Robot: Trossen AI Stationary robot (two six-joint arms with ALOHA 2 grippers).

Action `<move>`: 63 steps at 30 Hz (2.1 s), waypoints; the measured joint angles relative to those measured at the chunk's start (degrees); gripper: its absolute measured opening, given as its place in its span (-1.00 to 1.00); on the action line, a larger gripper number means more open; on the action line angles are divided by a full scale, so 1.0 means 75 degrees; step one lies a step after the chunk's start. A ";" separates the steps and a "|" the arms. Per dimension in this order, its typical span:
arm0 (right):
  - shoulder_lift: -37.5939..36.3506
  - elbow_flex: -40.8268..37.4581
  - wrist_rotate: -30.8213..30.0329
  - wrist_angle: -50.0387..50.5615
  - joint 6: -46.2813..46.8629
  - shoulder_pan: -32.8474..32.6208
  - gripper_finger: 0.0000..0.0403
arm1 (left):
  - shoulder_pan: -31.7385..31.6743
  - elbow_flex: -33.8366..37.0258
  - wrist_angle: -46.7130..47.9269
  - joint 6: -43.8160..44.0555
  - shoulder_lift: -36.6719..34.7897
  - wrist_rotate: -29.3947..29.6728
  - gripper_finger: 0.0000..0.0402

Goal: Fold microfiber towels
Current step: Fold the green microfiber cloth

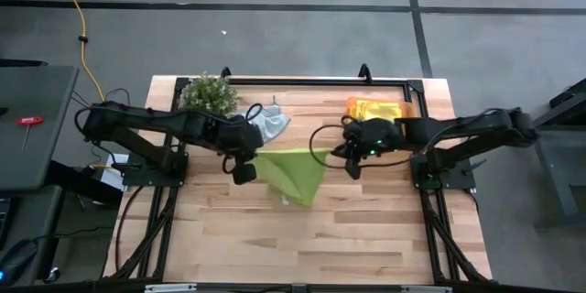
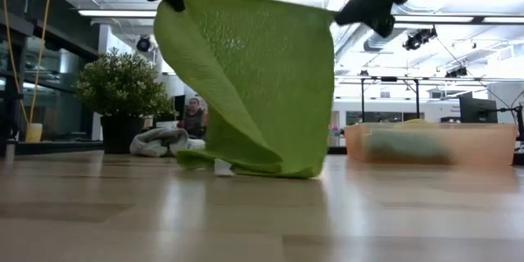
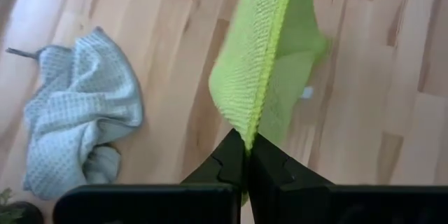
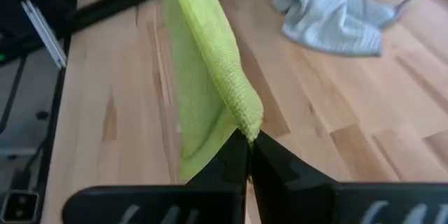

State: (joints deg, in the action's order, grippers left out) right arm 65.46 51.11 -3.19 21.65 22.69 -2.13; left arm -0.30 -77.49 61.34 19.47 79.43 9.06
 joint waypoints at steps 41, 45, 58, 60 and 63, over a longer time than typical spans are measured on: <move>0.0373 0.0674 -0.0028 0.1448 0.0400 -0.0294 -1.00 | 0.1106 0.1274 -0.6065 -0.1020 0.3951 -0.0539 -0.18; 0.0375 0.0674 -0.0031 0.1448 0.0403 -0.0294 -1.00 | 0.1143 0.1279 -0.6297 -0.0966 0.4181 -0.0226 -0.18; 0.0372 0.0674 -0.0022 0.1488 0.0438 -0.0293 -1.00 | 0.1148 0.1297 -0.6876 -0.1489 0.4786 -0.0406 -0.18; 0.0372 0.0674 -0.0019 0.1488 0.0444 -0.0291 -1.00 | 0.1149 0.1285 -0.6882 -0.1490 0.4822 -0.0377 -0.21; 0.0372 0.0674 -0.0002 0.1486 0.0445 -0.0291 -1.00 | 0.1155 0.1285 -0.6890 -0.1530 0.4833 -0.0184 -0.35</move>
State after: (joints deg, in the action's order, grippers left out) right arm 68.25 56.16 -3.20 32.80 26.03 -4.32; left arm 8.36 -67.85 9.66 8.00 115.68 7.68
